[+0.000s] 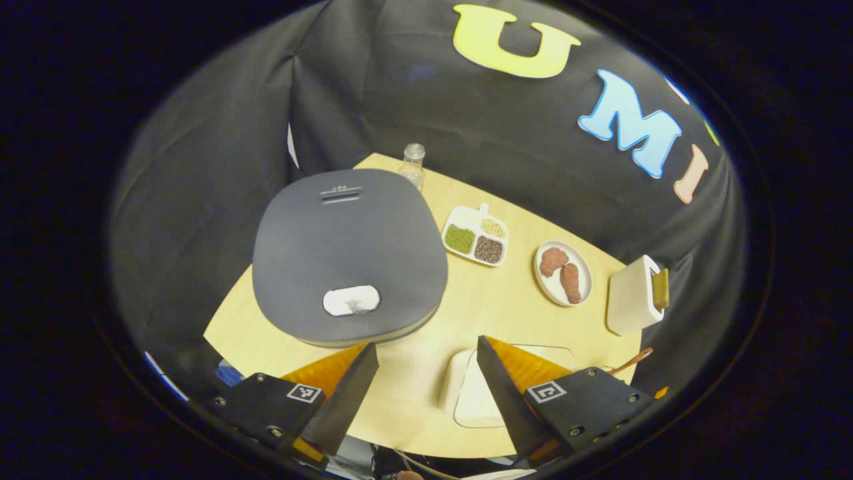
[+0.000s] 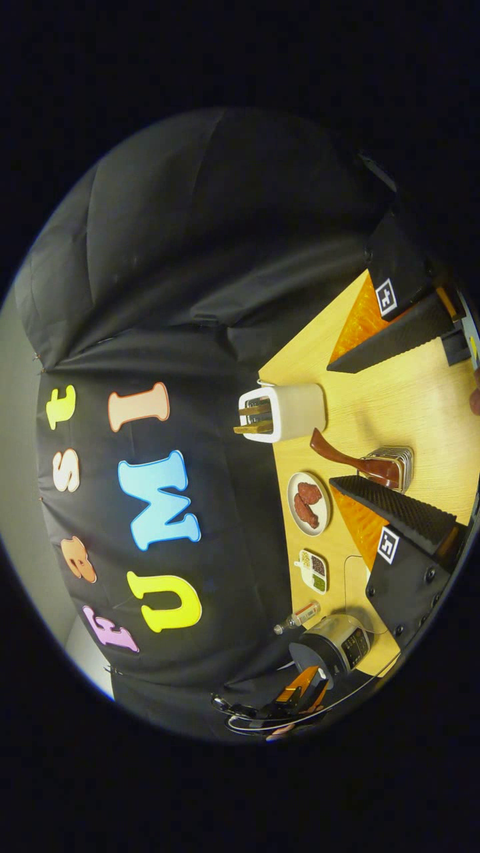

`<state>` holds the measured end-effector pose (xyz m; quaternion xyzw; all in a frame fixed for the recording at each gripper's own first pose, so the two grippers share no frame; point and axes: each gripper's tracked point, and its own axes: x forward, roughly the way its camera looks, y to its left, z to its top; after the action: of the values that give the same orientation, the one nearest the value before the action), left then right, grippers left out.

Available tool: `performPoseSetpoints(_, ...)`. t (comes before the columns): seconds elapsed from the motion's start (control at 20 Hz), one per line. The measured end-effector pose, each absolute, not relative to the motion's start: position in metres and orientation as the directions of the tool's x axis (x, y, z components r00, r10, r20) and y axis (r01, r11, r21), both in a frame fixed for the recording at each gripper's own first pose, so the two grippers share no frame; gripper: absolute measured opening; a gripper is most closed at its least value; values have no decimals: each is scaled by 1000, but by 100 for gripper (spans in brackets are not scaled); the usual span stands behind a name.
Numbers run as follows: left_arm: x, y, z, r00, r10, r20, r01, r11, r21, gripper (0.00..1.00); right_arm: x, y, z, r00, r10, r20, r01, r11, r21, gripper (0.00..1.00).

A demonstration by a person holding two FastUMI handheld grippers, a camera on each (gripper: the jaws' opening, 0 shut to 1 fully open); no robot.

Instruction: Close the left gripper, press the button to open the rice cooker; take a wooden spoon from the chopstick holder with the right hand, scoop a spoonful of rice and pour it into the rice cooker, then put the wooden spoon back into the chopstick holder.

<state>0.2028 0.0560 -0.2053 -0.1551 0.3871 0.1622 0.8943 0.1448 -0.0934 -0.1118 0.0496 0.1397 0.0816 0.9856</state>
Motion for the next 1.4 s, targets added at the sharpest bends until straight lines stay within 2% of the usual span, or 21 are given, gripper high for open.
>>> performPoseSetpoints(0.05, 201, 47, -188, 675, 193, -712, -394, 910, -128, 93, 150, -95, -105, 947, 187, -262, -162, 980, 114, 98)
performPoseSetpoints(0.1, 199, 41, -168, 712, 216, -668, -376, 921, -102, 95, 155, -97, -99, 945, 200, -258, -176, 978, 111, 98)
performPoseSetpoints(0.35, 172, 7, -32, 907, 245, -343, -270, 962, -26, 95, 164, -92, -40, 957, 234, -174, -209, 966, 151, 98)
performPoseSetpoints(0.45, 150, 12, 11, 940, 264, -216, -274, 962, -16, 93, 156, -88, -11, 966, 233, -116, -214, 965, 152, 98)
performPoseSetpoints(0.6, 109, 19, 58, 969, 240, -57, -243, 969, -48, 93, 127, -89, 28, 977, 208, -42, -201, 971, 126, 98)
performPoseSetpoints(0.75, 54, 38, 77, 963, 259, 78, -262, 965, 29, 92, 91, -92, 46, 982, 188, -7, -186, 975, 122, 98)
performPoseSetpoints(0.85, 23, 39, 59, 961, 262, 82, -269, 960, 77, 92, 73, -105, 33, 988, 154, 14, -155, 986, 65, 98)
performPoseSetpoints(1.0, -12, 27, 23, 969, 240, 59, -241, 970, 15, 93, 50, -116, 27, 993, 115, 30, -115, 993, 10, 98)
performPoseSetpoints(1.1, -35, 20, 8, 976, 216, 27, -215, 975, -48, 93, 35, -107, 14, 990, 140, -15, -140, 990, 29, 98)
performPoseSetpoints(1.3, -57, 31, 7, 977, 210, 38, -209, 977, -45, 93, 27, -90, 15, 990, 142, -8, -141, 987, 73, 98)
performPoseSetpoints(1.4, -66, 28, 11, 977, 208, 40, -204, 975, -90, 93, 24, -78, 15, 986, 163, -19, -160, 983, 91, 98)
